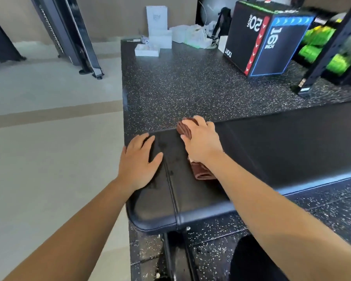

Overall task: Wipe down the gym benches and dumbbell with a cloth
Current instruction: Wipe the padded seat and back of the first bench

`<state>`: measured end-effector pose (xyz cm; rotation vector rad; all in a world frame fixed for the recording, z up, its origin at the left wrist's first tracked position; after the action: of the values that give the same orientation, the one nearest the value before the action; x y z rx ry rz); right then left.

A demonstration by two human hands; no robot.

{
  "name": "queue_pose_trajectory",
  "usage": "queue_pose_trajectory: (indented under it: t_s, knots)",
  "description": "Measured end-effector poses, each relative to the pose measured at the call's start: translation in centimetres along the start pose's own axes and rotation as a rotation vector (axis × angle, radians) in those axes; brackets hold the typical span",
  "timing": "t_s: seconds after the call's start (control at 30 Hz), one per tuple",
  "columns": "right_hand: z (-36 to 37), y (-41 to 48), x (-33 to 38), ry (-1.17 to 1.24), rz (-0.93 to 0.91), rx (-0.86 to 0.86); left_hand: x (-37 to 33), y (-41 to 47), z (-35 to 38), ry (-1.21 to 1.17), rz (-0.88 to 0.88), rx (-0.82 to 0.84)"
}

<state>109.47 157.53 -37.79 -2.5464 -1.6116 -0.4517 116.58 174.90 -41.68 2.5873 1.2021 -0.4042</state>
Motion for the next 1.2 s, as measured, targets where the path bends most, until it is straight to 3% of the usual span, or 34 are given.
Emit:
queue_pose_trajectory:
  t_s: [0.23,0.4,0.7,0.93,1.1,1.2]
  knots:
    - [0.6,-3.3,2.8,-0.026,0.113,0.002,0.6,-0.3,0.1,-0.108,0.012,0.002]
    - [1.5,-8.8,4.3,0.053,0.072,-0.142,0.8,-0.4,-0.2,-0.198,0.033,-0.044]
    - [1.6,-0.7,3.5,0.044,0.101,-0.140,1.0,-0.1,-0.1,-0.233,0.030,-0.095]
    - [1.1,-1.8,3.7,-0.009,-0.025,-0.072,1.2,-0.9,-0.8,-0.361,0.102,-0.118]
    - [1.8,-7.8,4.2,0.041,-0.185,-0.159,3.2,-7.1,0.1,-0.598,0.133,-0.155]
    - [2.1,-6.2,4.8,0.027,-0.184,-0.133,2.9,-8.3,-0.7,-0.484,0.171,-0.113]
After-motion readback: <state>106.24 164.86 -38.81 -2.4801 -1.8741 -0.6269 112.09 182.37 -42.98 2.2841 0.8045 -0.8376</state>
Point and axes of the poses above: each hand's wrist, its own y-axis towards the middle knuckle, its own z-axis out of the palm, x = y × z, the point moved 2 cm from there along y, towards the middle knuckle, and after that the axes turned 2 degrees about x, right-handed, at the moved point
